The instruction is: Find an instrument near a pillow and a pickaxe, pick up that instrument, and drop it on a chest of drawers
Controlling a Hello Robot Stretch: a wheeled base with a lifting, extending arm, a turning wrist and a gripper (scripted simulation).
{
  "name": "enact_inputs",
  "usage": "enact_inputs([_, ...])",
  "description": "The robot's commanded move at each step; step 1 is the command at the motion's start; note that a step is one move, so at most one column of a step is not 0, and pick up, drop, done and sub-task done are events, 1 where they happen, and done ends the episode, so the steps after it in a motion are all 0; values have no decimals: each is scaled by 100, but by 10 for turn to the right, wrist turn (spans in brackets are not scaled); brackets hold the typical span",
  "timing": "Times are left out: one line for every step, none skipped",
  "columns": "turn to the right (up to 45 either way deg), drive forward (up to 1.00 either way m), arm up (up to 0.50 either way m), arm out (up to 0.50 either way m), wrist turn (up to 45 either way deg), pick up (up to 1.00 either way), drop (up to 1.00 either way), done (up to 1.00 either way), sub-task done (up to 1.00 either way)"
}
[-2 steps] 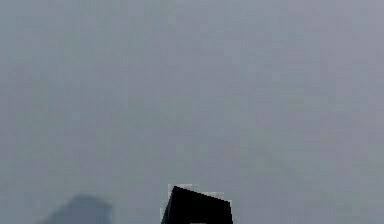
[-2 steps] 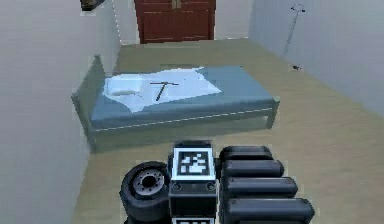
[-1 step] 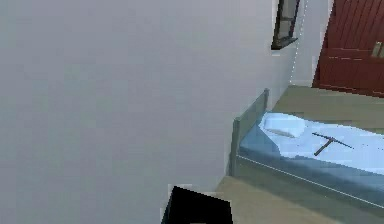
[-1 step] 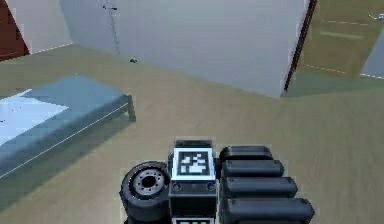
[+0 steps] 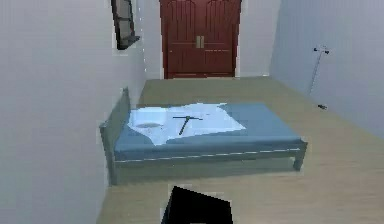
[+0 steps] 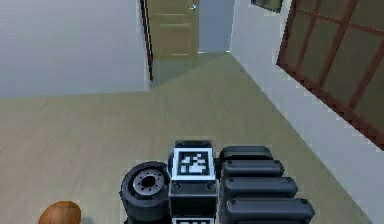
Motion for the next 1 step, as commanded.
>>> enact_inputs([-450,0,0,0,0,0,0,0,0])
